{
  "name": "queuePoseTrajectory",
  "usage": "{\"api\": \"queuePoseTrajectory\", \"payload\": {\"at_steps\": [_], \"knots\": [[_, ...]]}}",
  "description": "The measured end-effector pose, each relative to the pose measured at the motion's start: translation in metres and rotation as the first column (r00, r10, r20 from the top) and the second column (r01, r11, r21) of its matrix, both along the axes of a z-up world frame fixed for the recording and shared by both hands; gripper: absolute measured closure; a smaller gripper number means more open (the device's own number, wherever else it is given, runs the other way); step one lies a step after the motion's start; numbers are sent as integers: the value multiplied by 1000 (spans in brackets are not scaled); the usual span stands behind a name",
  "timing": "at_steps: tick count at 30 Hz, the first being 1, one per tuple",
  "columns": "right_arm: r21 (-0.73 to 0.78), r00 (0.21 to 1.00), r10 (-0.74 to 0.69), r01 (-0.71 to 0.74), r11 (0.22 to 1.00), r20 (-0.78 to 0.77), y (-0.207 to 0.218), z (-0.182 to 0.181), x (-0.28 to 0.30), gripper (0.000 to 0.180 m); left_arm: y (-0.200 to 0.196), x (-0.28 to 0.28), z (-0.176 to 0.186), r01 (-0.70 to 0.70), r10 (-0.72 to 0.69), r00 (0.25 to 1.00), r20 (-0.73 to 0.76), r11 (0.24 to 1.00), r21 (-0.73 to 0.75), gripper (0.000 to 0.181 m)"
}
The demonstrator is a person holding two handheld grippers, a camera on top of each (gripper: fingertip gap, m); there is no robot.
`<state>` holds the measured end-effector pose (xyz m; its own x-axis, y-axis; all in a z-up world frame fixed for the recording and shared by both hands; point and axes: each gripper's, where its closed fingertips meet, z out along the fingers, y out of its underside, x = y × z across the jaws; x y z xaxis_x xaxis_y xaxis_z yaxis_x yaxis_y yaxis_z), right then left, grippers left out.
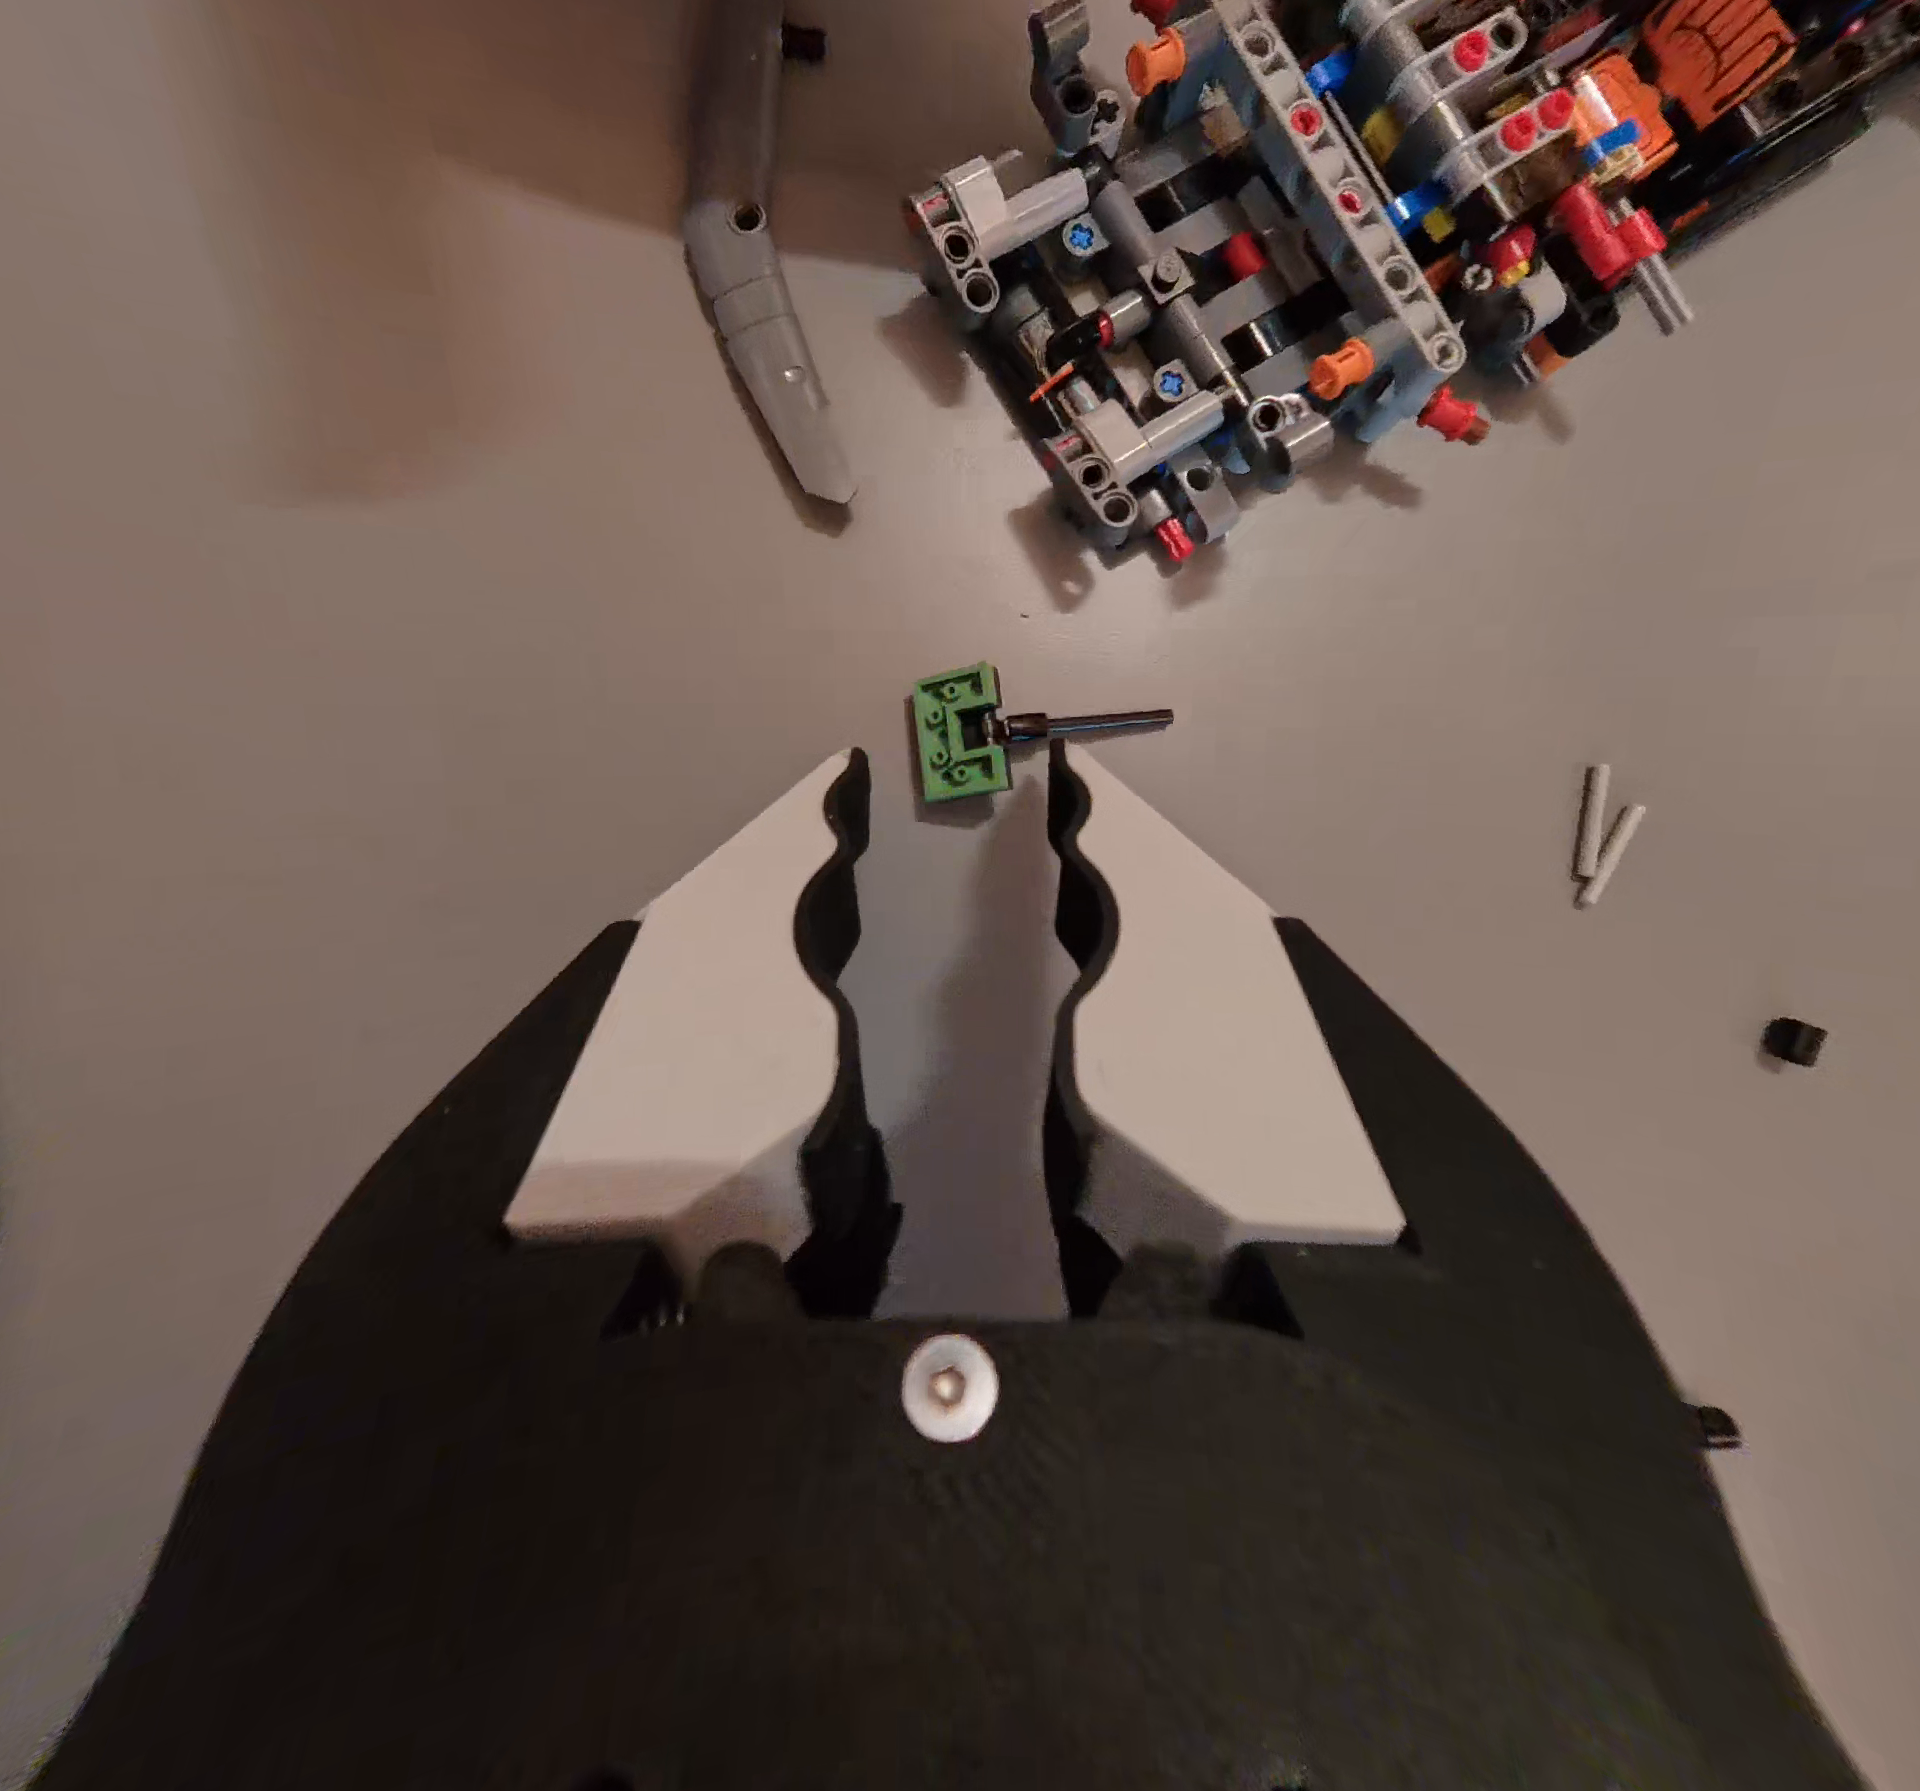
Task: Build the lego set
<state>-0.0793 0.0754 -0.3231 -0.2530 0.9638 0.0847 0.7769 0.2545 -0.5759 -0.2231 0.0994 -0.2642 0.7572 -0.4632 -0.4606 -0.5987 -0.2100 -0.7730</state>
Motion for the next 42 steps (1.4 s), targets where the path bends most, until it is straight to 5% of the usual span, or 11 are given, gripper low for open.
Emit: {"api": "queuePoseTrajectory", "payload": {"at_steps": [4, 10, 19, 32, 42], "knots": [[20, 1000, 12, -12, 1000, -1, -3, -5, -4, 164, -1, 2, 1, 4, -4, 1000, -10, 1000, 6, 153], [36, 1000, 5, -4, 999, -21, -2, -5, -4, 165, -4, 9, 5, 30, -30, 1000, -7, 999, 15, 153], [-114, 994, -48, 37, 993, -96, -10, 29, -3, 165, -38, 100, 1, 309, -302, 925, -231, 951, -5, 140], [-324, 996, -52, 27, 946, -69, -39, 56, -13, 165, -49, 130, -4, 303, -242, 876, -418, 949, 87, 165], [-494, 976, -133, 31, 869, -172, -37, 77, -25, 160, -47, 120, 11, 265, -206, 923, -324, 952, 151, 167]]}}
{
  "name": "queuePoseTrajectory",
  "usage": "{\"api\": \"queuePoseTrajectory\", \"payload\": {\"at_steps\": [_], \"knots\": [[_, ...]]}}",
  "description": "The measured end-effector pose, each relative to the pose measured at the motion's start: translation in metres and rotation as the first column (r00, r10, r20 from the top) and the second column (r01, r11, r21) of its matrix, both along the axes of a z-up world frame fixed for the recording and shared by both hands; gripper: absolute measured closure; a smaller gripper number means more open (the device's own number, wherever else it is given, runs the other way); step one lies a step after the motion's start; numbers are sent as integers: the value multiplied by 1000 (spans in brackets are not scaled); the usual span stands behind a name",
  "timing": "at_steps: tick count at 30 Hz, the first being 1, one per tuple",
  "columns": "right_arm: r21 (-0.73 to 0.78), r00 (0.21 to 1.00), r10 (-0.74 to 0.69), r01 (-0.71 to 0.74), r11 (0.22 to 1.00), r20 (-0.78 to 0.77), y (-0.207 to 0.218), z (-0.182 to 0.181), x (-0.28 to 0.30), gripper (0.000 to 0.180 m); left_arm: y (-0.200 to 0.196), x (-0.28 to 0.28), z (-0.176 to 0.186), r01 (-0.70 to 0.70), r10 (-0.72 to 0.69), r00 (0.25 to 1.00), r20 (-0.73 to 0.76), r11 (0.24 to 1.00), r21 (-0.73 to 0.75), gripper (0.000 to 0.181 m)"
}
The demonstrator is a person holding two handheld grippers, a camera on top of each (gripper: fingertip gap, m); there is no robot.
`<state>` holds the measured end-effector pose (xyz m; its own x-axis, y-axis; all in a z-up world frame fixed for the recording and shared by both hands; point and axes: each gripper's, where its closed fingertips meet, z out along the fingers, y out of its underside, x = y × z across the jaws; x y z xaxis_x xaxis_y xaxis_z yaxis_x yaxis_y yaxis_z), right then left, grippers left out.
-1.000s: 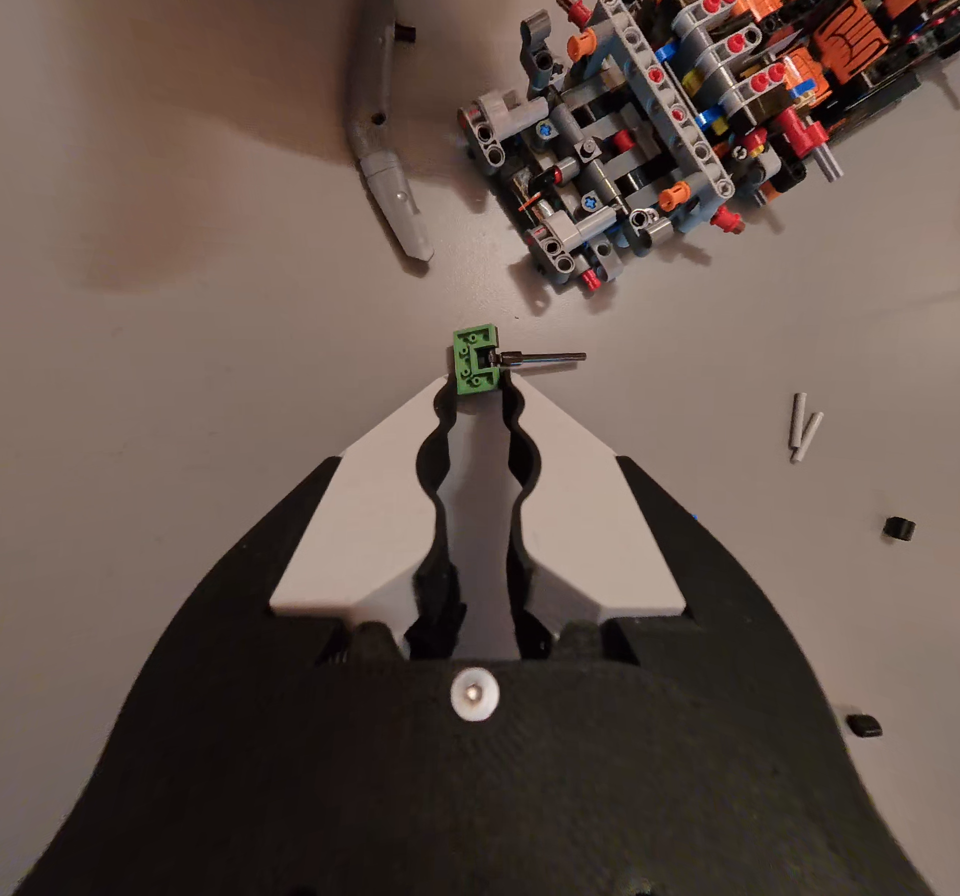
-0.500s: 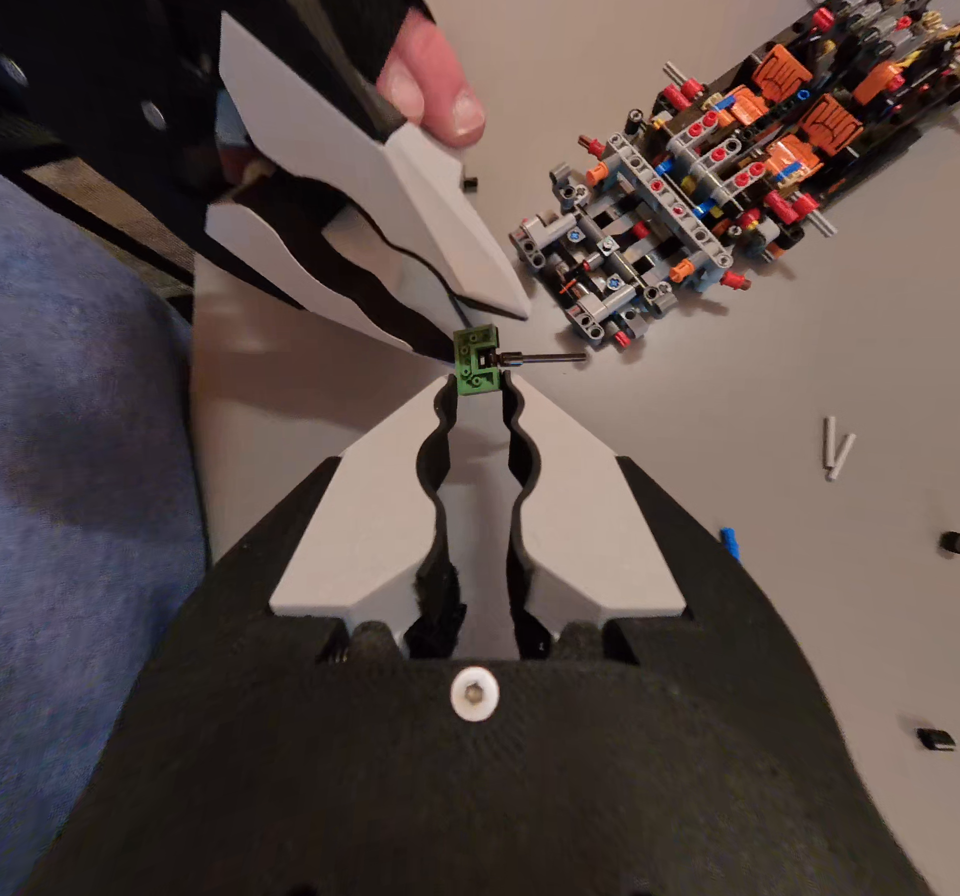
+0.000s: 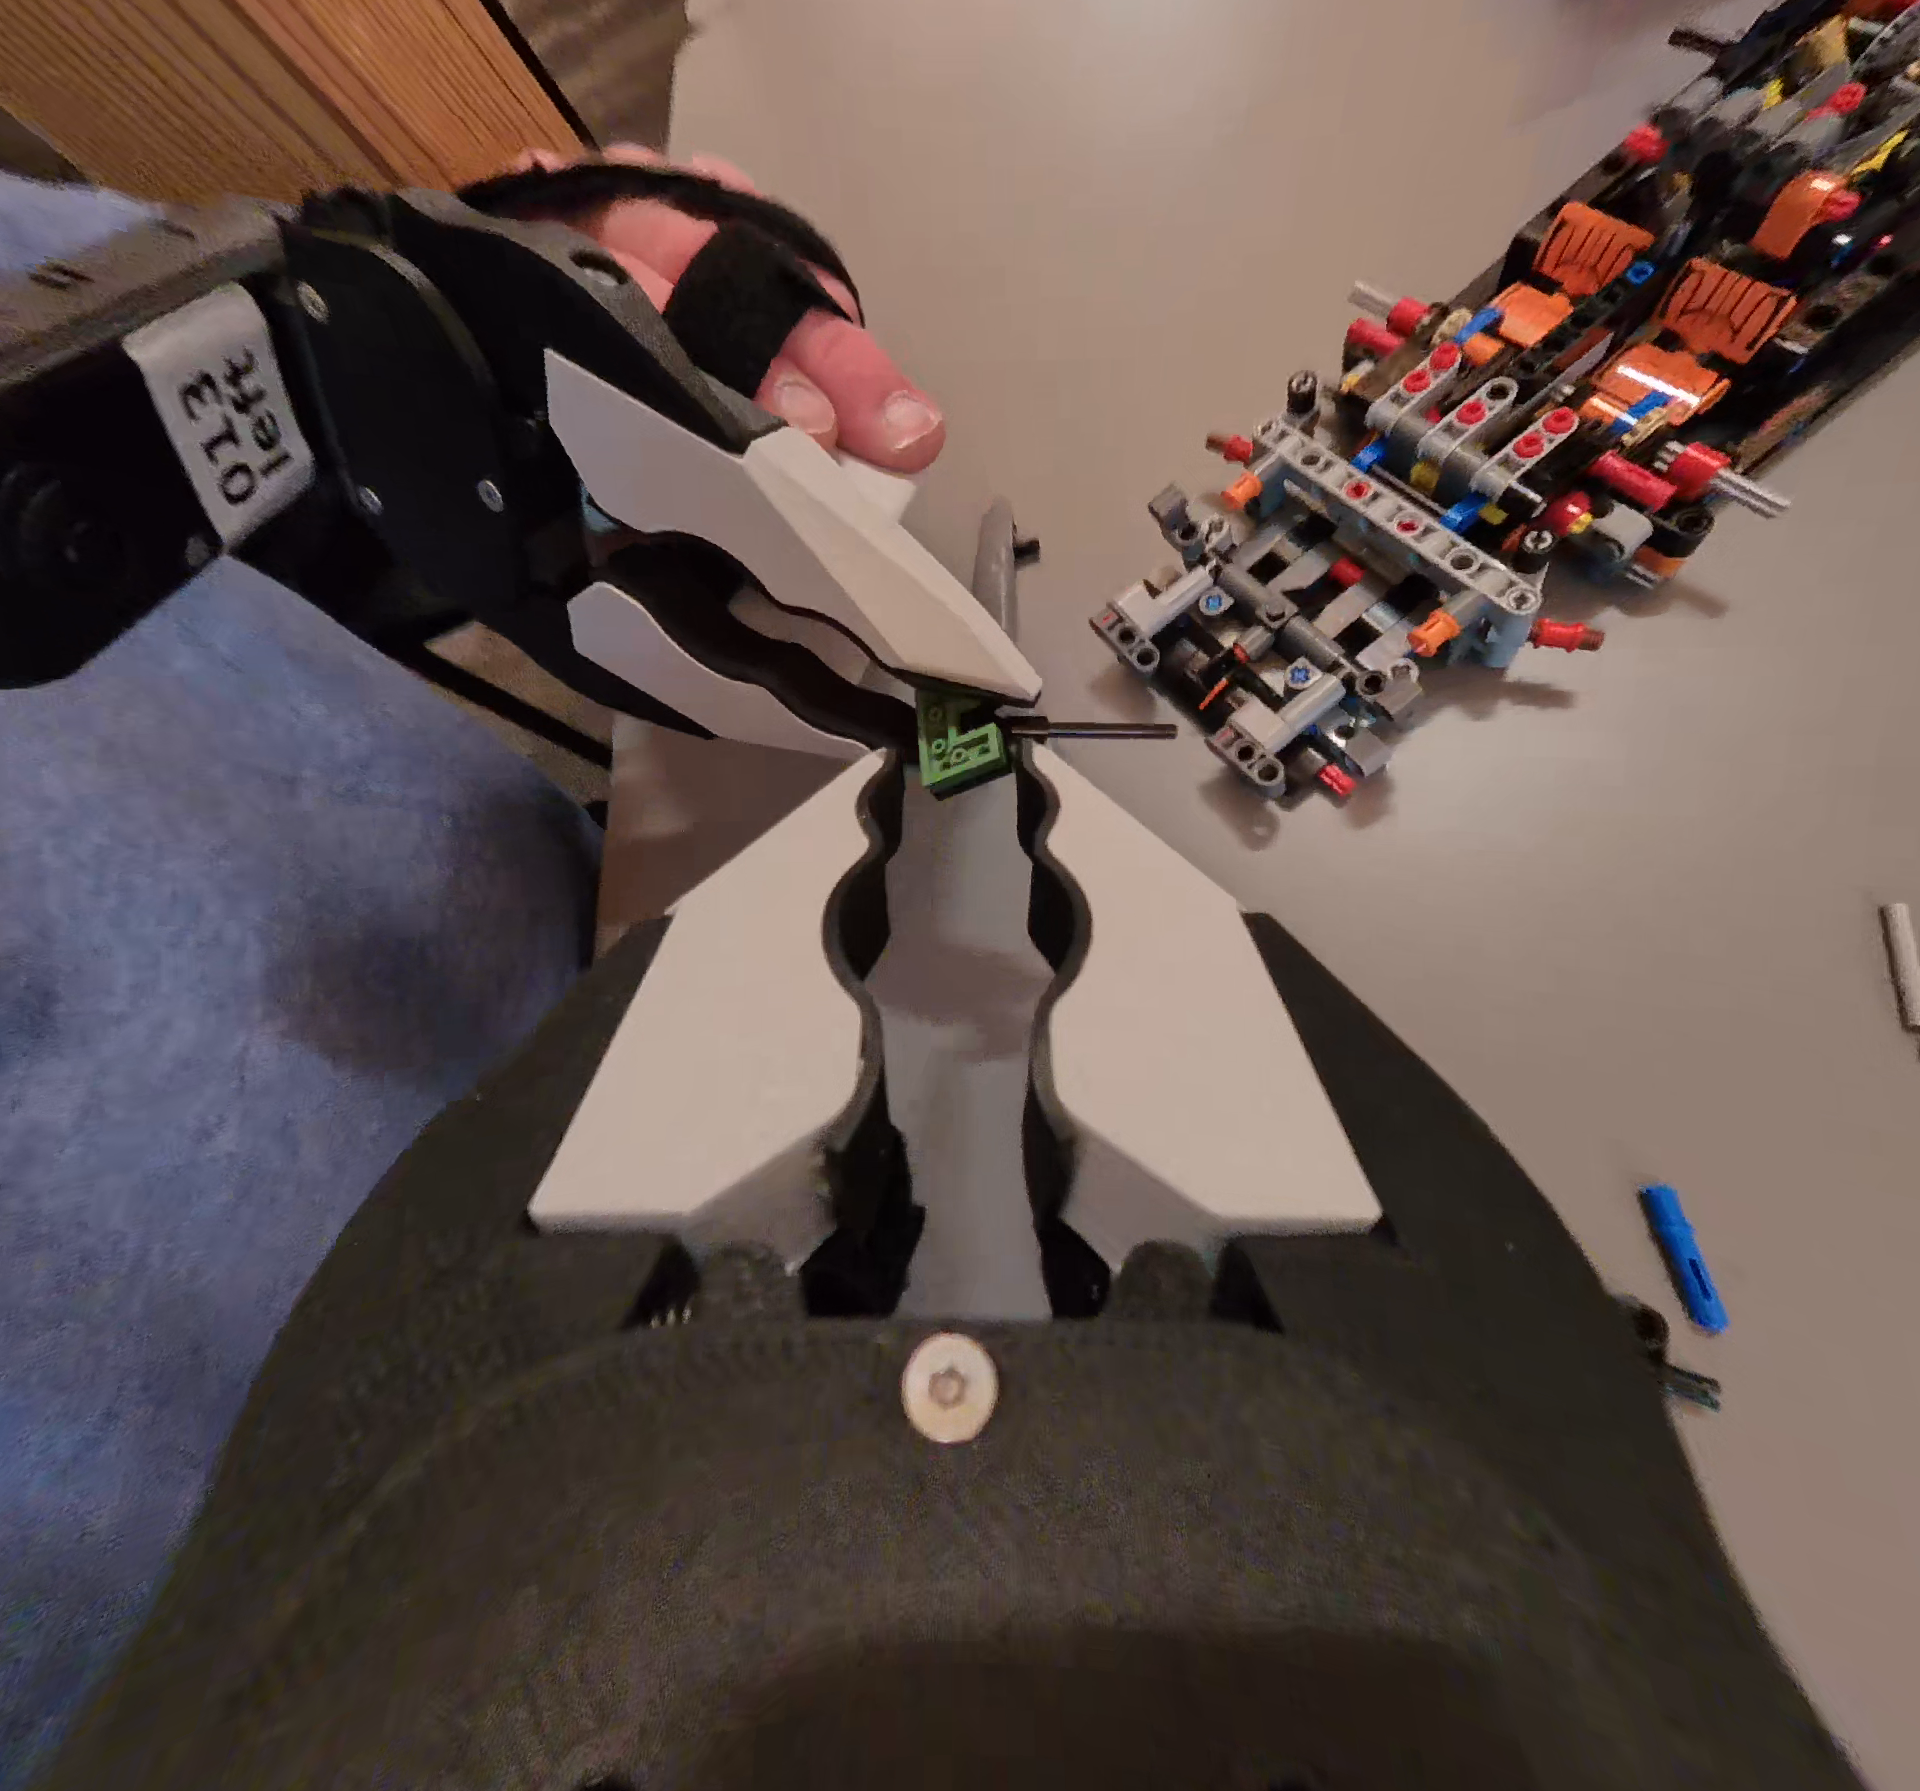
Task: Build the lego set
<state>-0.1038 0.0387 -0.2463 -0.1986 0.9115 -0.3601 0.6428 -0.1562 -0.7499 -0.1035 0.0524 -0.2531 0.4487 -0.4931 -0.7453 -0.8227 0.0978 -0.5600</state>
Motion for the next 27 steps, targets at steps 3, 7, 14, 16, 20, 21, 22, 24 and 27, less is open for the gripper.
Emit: {"api": "queuePoseTrajectory", "payload": {"at_steps": [3, 7, 14, 16, 20, 21, 22, 24, 27], "knots": [[-99, 996, -51, 44, 994, -70, 6, 13, -2, 150, 1, -4, 10, -9, 8, 997, 79, 1000, 13, 167], [-312, 981, -121, 68, 948, -153, 11, 26, -2, 145, -3, -4, 30, 15, -24, 983, 184, 999, 52, 167], [-677, 940, -134, -122, 726, -313, -13, 50, -4, 136, -11, 2, 61, 36, -74, 973, 218, 985, 170, 167], [-729, 926, -128, -189, 658, -356, -21, 57, -4, 133, -13, 2, 70, 41, -85, 969, 233, 981, 188, 167], [-766, 891, -137, -283, 577, -433, -32, 69, -5, 133, -18, 9, 77, 62, -111, 968, 224, 975, 212, 168], [-764, 881, -142, -300, 572, -452, -33, 72, -6, 134, -18, 11, 77, 66, -114, 969, 218, 974, 215, 167], [-759, 871, -142, -318, 567, -471, -35, 75, -5, 135, -18, 13, 76, 70, -117, 971, 210, 973, 219, 167], [-751, 853, -144, -346, 563, -501, -38, 80, -4, 143, -19, 16, 77, 77, -125, 970, 210, 972, 223, 167], [-740, 835, -159, -358, 570, -526, -38, 84, -2, 153, -19, 19, 78, 81, -131, 967, 218, 971, 225, 167]]}}
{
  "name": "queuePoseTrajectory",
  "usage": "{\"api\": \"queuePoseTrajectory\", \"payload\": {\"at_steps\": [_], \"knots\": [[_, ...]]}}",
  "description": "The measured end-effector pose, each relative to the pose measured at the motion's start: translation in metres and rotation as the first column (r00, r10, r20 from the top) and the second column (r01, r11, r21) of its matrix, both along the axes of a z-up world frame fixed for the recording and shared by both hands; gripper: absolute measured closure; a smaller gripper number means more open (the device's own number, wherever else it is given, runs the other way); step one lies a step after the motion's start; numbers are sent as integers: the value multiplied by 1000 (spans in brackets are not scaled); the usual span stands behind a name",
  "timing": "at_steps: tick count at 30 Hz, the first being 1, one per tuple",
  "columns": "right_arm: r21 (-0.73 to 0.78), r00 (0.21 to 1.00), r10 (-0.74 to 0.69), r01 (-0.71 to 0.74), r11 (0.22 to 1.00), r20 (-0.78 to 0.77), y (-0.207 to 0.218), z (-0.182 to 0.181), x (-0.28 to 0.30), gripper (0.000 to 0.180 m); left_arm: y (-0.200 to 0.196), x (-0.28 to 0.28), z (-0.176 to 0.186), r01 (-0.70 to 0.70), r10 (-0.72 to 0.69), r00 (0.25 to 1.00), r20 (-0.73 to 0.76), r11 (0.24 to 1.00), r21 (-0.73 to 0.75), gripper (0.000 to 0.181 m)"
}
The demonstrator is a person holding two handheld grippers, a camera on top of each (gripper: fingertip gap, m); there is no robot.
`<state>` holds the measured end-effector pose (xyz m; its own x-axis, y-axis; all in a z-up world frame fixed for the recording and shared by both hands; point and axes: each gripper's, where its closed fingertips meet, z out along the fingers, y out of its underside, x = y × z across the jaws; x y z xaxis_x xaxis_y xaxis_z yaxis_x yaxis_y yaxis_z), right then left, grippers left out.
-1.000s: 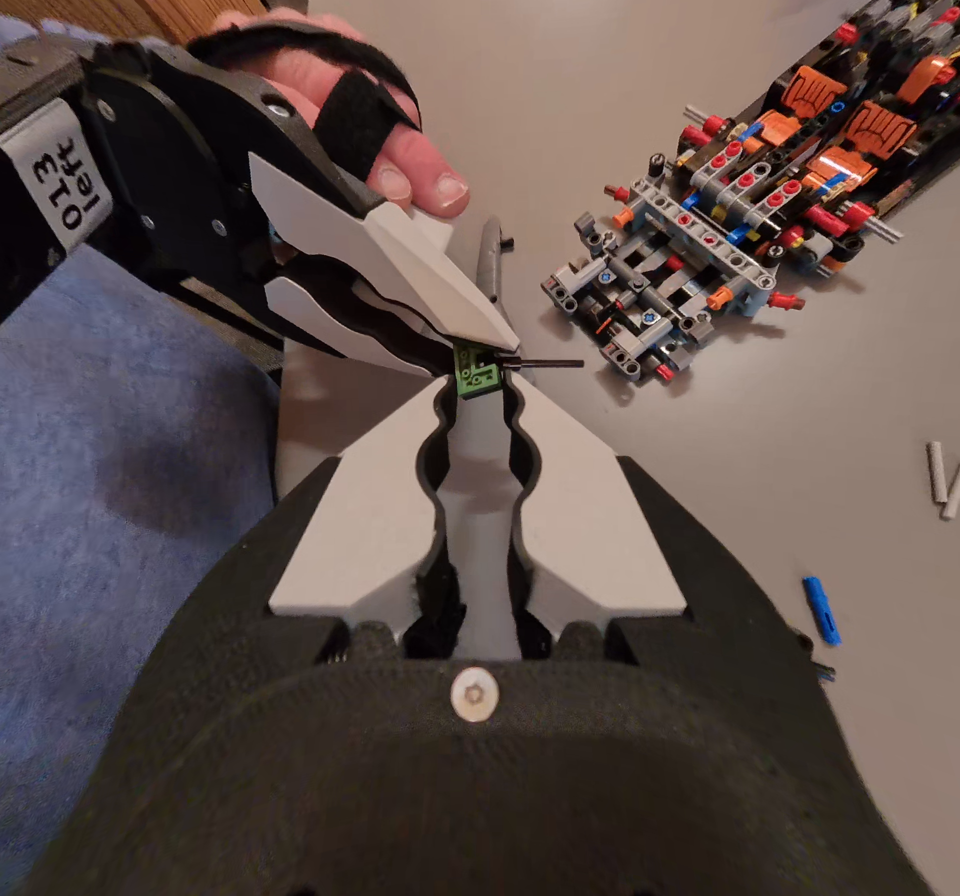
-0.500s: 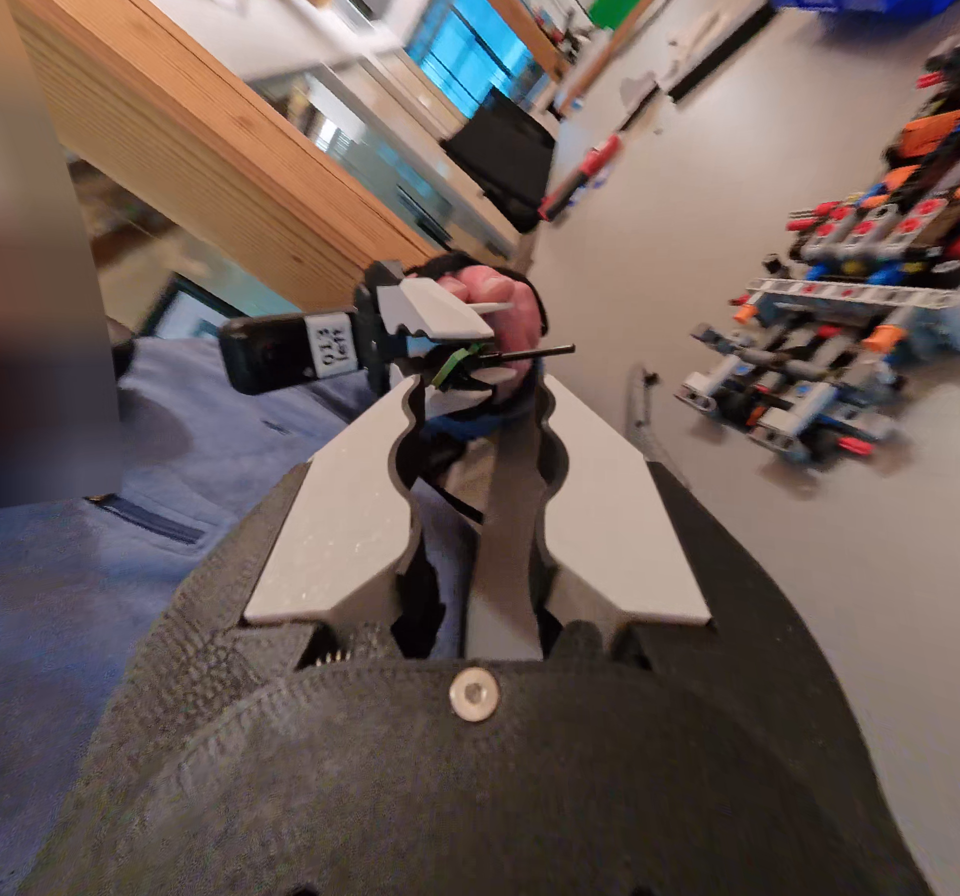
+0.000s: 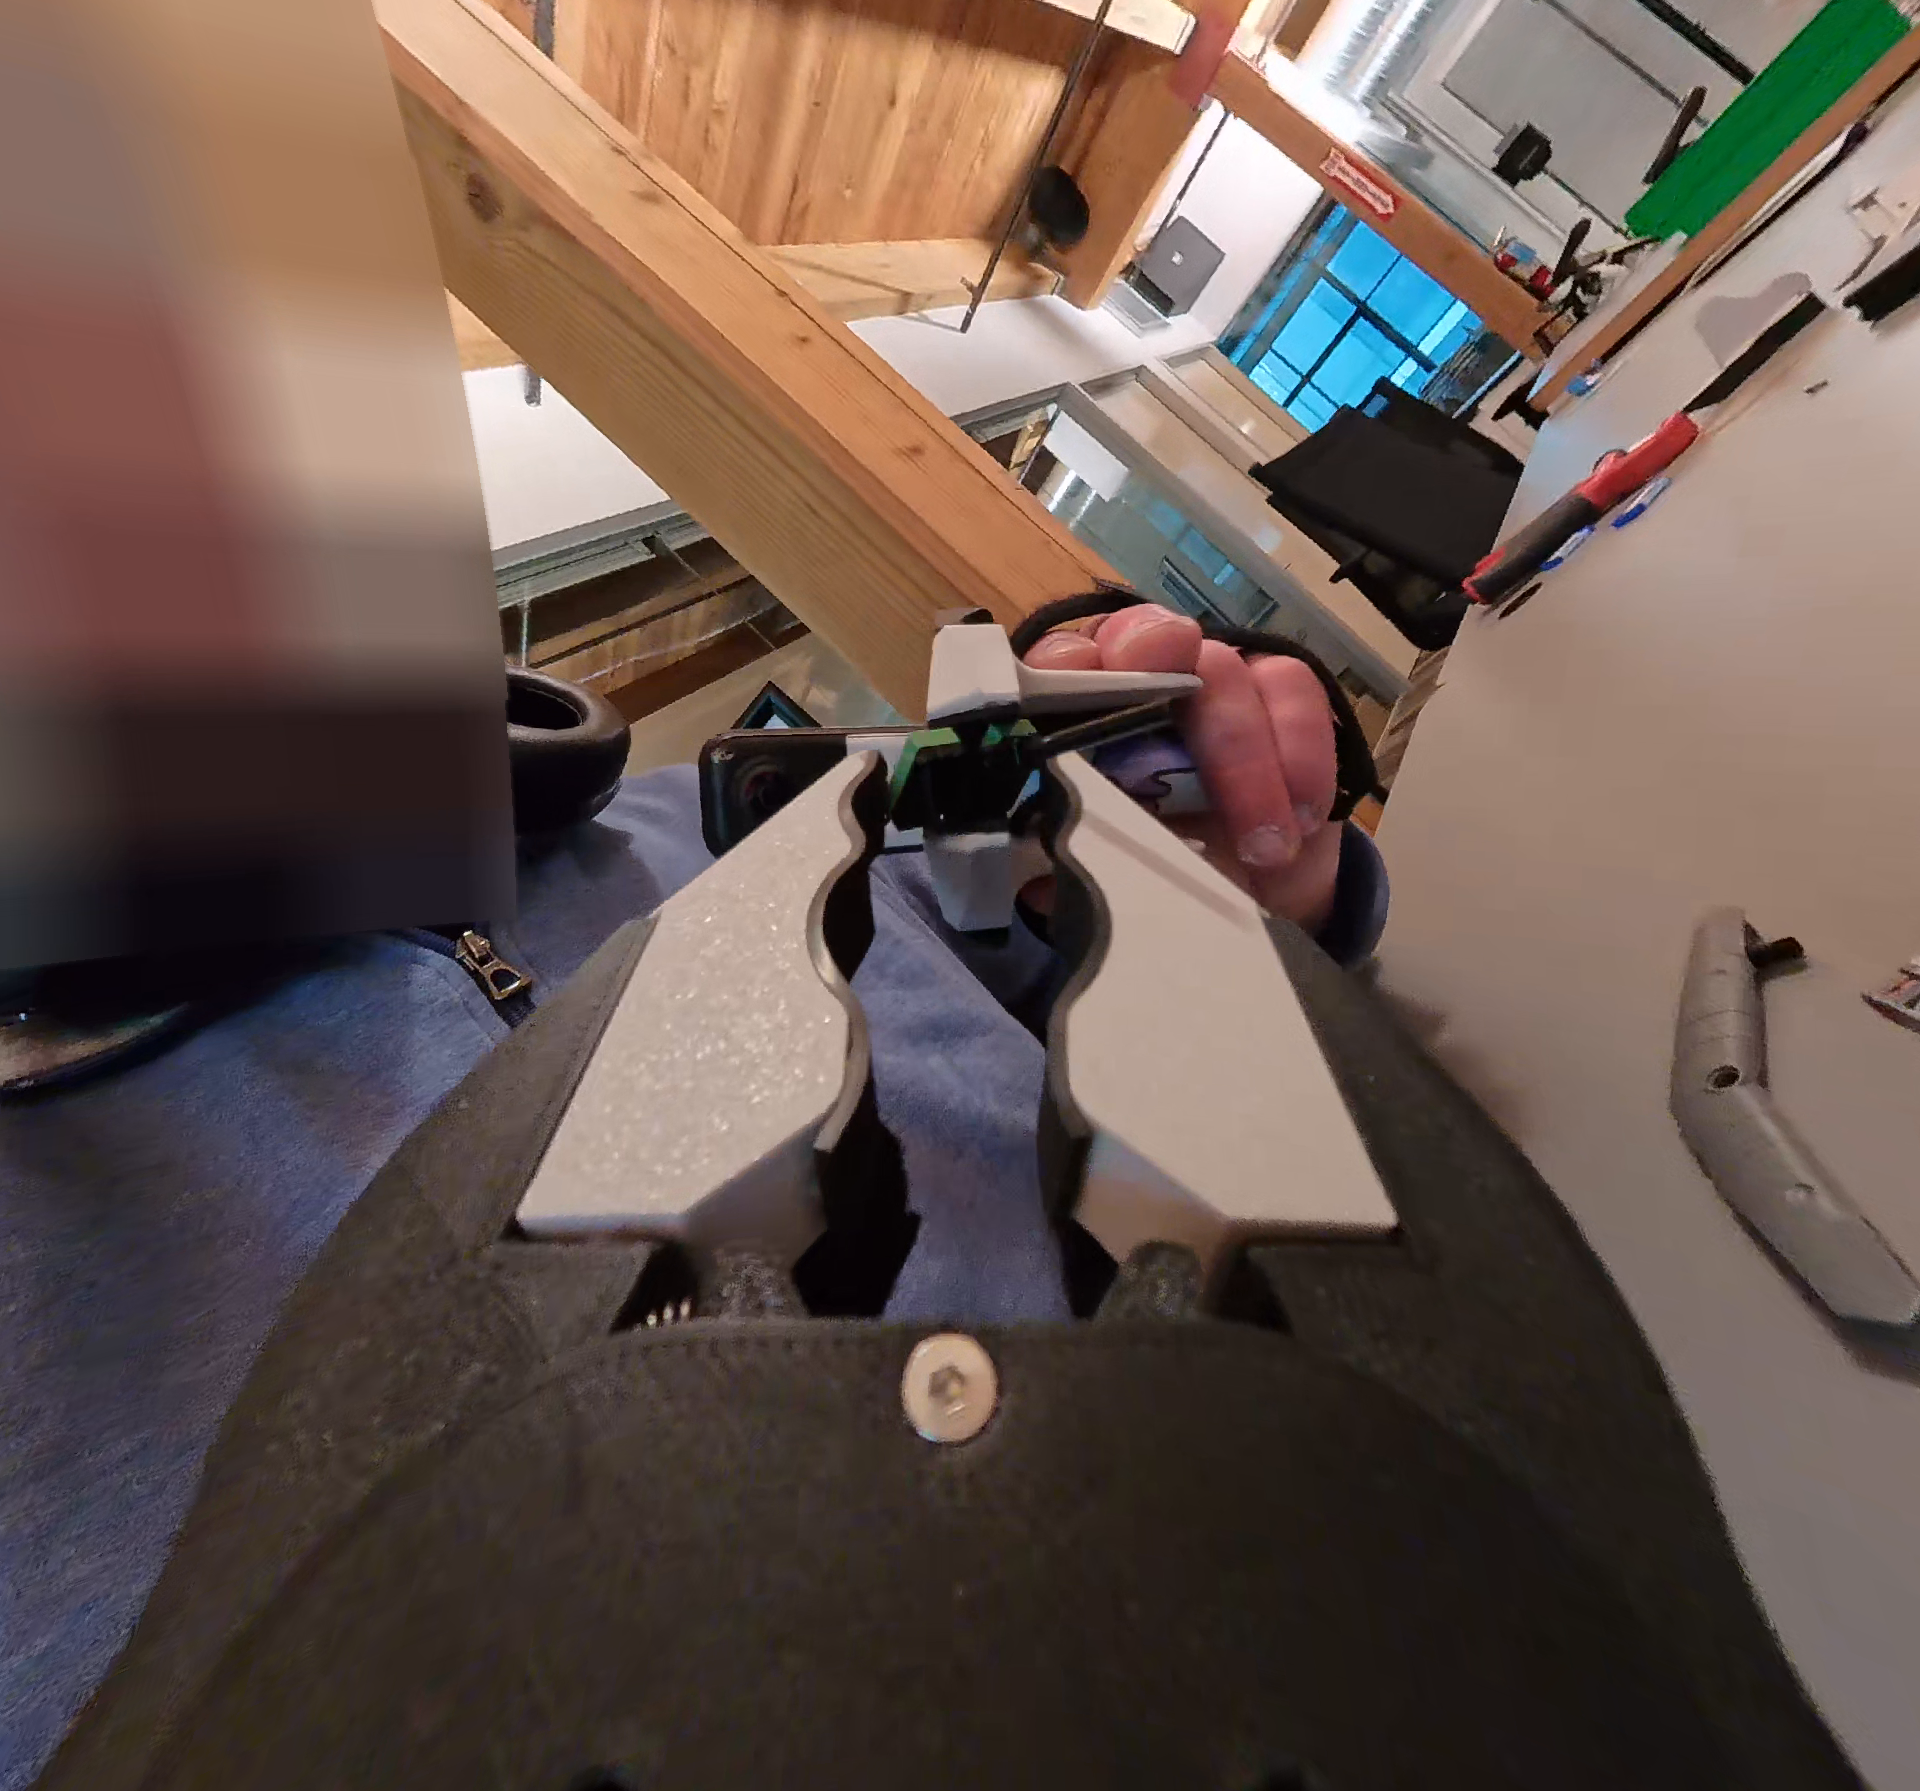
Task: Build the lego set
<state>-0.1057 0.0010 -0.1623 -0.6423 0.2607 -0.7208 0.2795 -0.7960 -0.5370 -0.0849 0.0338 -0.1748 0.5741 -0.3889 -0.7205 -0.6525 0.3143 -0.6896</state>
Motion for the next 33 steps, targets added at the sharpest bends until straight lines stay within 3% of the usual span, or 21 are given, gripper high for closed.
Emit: {"api": "queuePoseTrajectory", "payload": {"at_steps": [13, 18, 22, 29, 31, 33], "knots": [[131, 995, -95, 90, 987, 36, 10, -9, 2, 156, 9, 4, -6, -2, 2, 1000, 14, 1000, -25, 164], [231, 984, -158, 135, 964, 85, 17, -15, 1, 156, 14, 2, -13, -13, 13, 1000, 2, 999, -51, 152], [341, 968, -215, 161, 926, 127, 21, -22, -1, 156, 16, -2, -15, -13, 13, 1000, 6, 997, -73, 147], [587, 940, -317, 188, 788, 126, 31, -29, 0, 155, 20, -16, -16, 3, 10, 997, 74, 986, -166, 143], [565, 953, -291, 194, 802, 86, 31, -19, 4, 156, 18, -17, -13, 4, 8, 997, 70, 987, -162, 144], [466, 978, -209, 188, 865, -6, 28, 1, 13, 156, 16, -16, -9, 15, -5, 998, 68, 988, -154, 145]]}}
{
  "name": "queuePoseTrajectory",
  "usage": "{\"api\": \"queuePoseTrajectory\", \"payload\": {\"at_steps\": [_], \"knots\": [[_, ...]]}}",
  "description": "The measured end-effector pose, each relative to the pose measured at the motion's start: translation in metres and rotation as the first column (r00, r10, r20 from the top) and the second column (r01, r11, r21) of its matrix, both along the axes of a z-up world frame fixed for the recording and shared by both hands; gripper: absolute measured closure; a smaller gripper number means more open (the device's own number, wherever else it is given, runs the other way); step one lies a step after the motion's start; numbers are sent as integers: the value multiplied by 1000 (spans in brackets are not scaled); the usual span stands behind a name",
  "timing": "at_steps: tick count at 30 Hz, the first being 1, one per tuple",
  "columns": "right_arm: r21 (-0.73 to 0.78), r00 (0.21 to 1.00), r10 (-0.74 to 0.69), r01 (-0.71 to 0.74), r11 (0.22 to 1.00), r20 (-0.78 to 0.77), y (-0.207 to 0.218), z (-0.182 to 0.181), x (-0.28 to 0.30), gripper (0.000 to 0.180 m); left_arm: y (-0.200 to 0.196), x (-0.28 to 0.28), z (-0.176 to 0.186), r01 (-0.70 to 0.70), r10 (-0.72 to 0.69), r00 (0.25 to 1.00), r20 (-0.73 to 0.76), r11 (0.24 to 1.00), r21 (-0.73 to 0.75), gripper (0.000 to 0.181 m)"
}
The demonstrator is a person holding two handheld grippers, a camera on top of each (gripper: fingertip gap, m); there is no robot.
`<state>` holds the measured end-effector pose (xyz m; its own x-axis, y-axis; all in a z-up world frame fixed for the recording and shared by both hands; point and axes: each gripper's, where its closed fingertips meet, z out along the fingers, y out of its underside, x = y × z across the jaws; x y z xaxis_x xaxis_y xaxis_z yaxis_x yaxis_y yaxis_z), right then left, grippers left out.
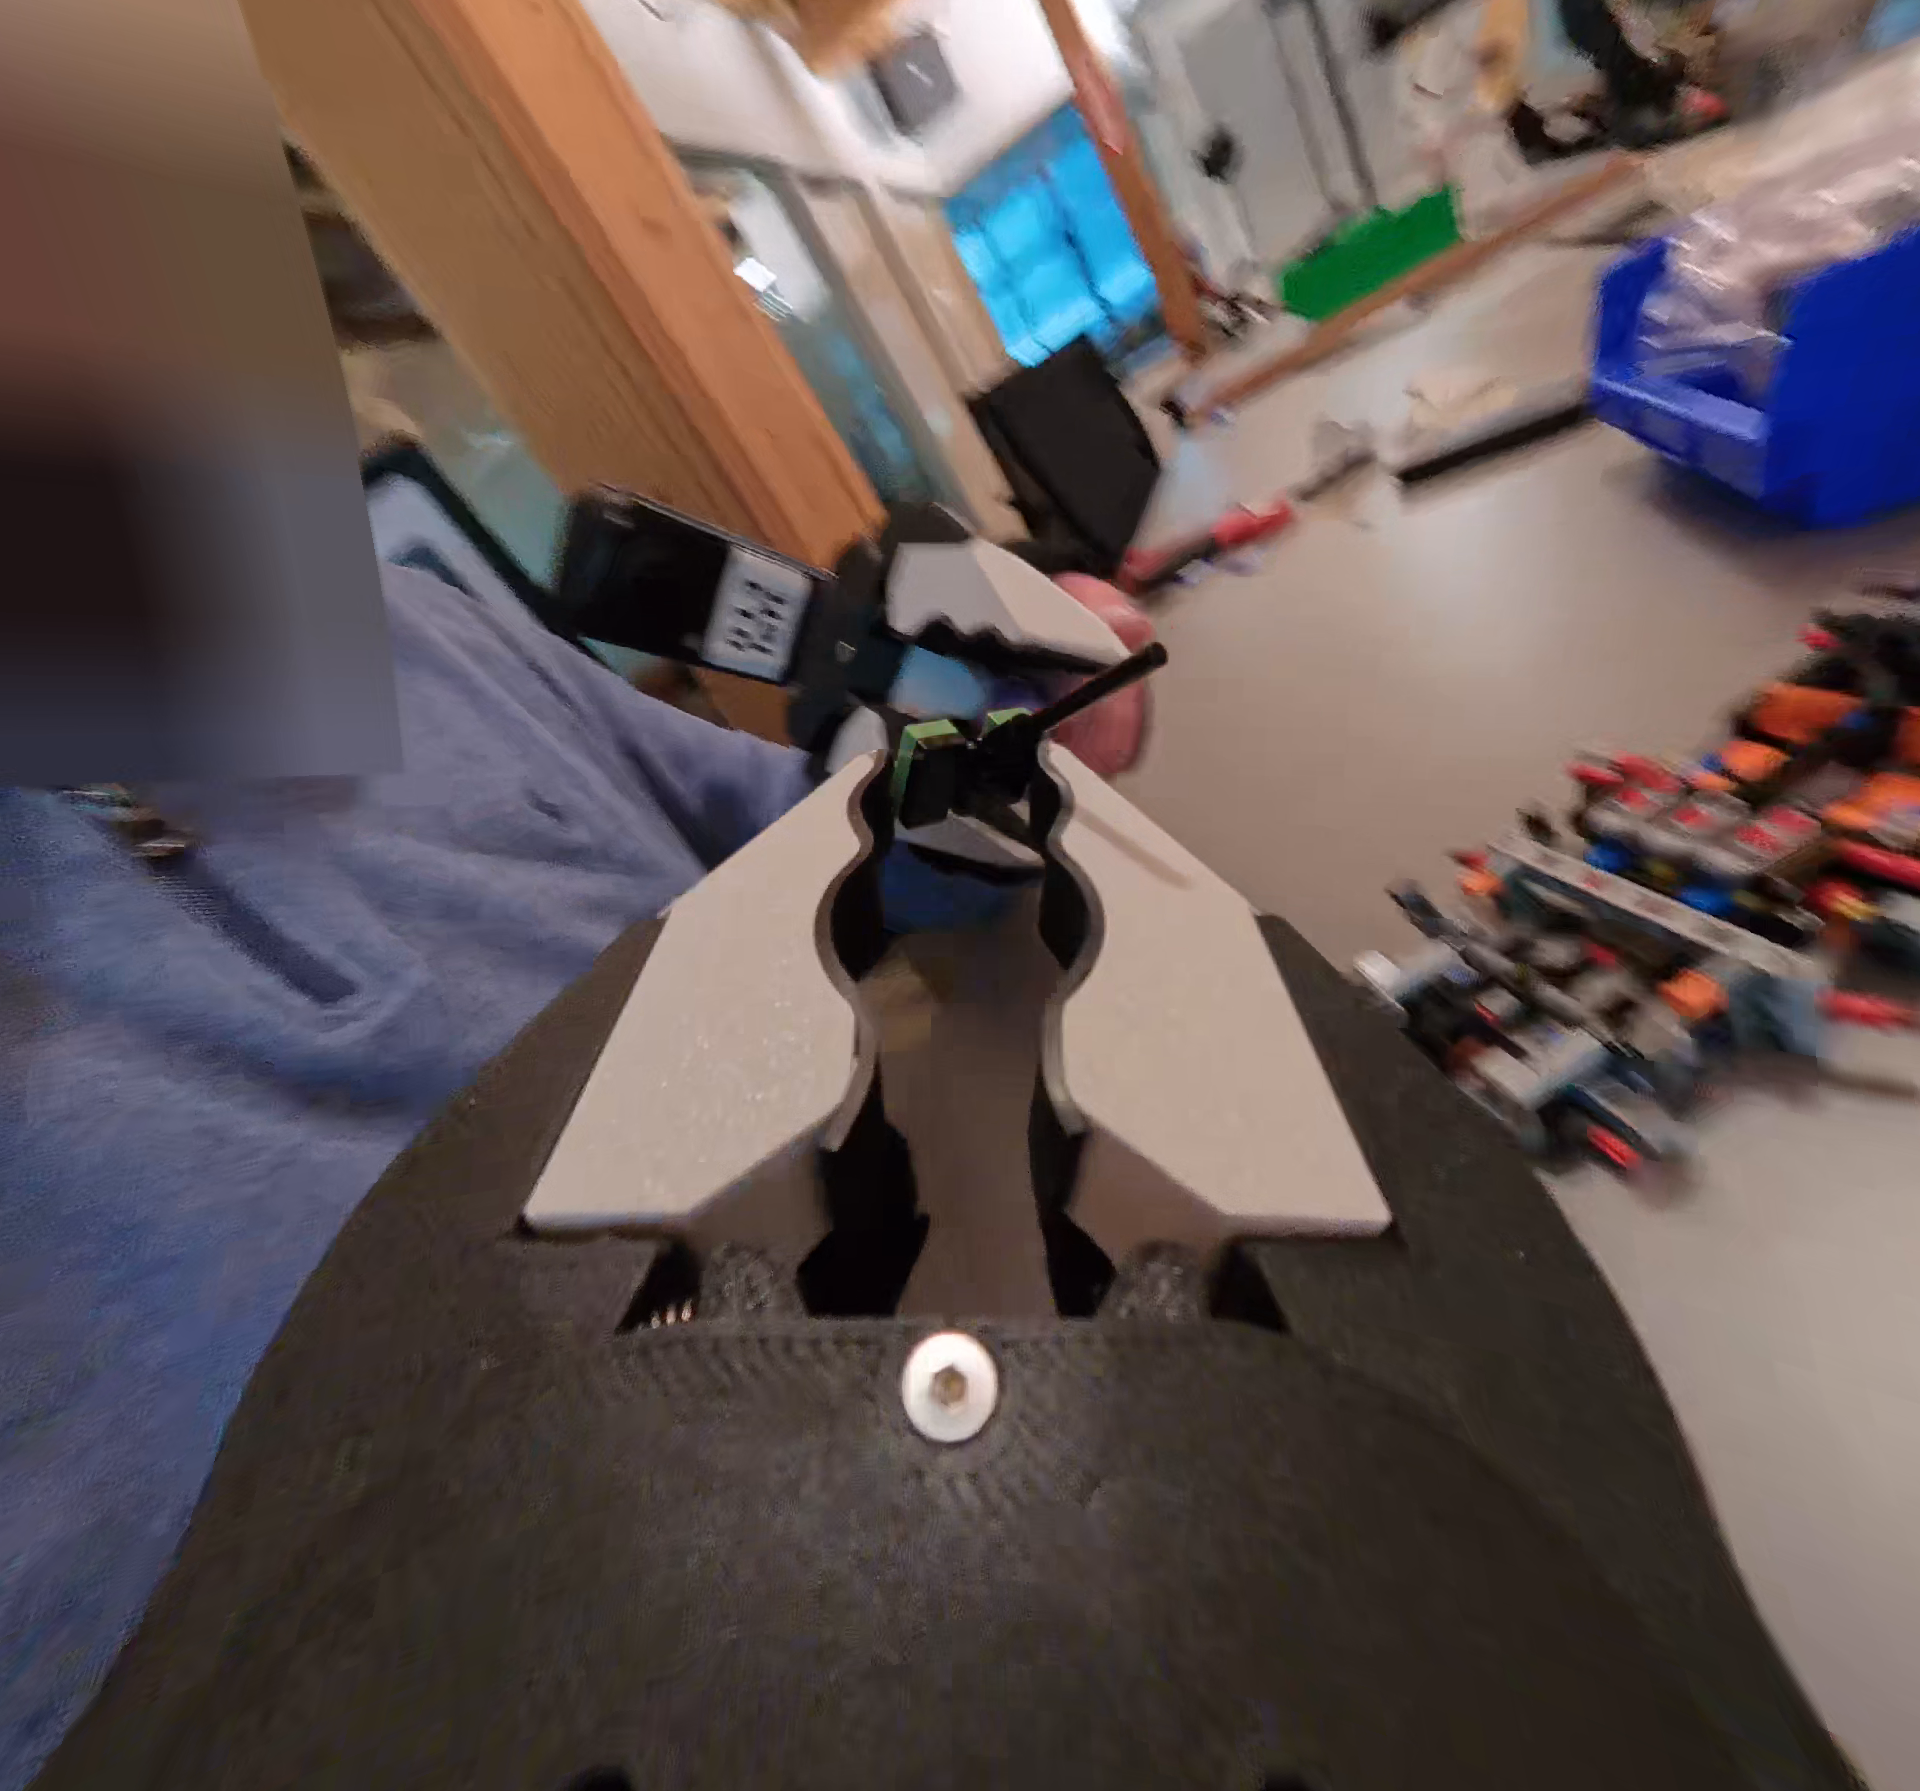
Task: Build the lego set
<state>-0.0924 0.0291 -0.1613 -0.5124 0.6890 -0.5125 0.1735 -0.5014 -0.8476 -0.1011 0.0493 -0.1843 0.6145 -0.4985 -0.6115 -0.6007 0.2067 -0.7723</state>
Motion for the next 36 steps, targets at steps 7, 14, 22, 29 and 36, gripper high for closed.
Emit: {"api": "queuePoseTrajectory", "payload": {"at_steps": [7, 14, 22, 29, 36], "knots": [[-140, 975, 130, -156, 978, -183, 4, 23, 16, 157, -2, 3, 2, 16, -15, 1000, -16, 1000, 10, 148], [-136, 965, 152, -183, 974, -213, 6, 30, 15, 157, -2, 0, 5, 14, -14, 1000, -8, 1000, 17, 150], [-150, 959, 169, -206, 967, -229, 6, 33, 16, 157, -2, -3, 6, 7, -7, 1000, -7, 1000, 13, 150], [-135, 961, 166, -198, 971, -220, 6, 31, 17, 157, 1, -10, 5, -17, 17, 999, -28, 1000, 14, 150], [-61, 988, 120, -126, 990, -100, 9, 11, 13, 157, 13, -71, -23, -131, 111, 985, -136, 980, -153, 151]]}}
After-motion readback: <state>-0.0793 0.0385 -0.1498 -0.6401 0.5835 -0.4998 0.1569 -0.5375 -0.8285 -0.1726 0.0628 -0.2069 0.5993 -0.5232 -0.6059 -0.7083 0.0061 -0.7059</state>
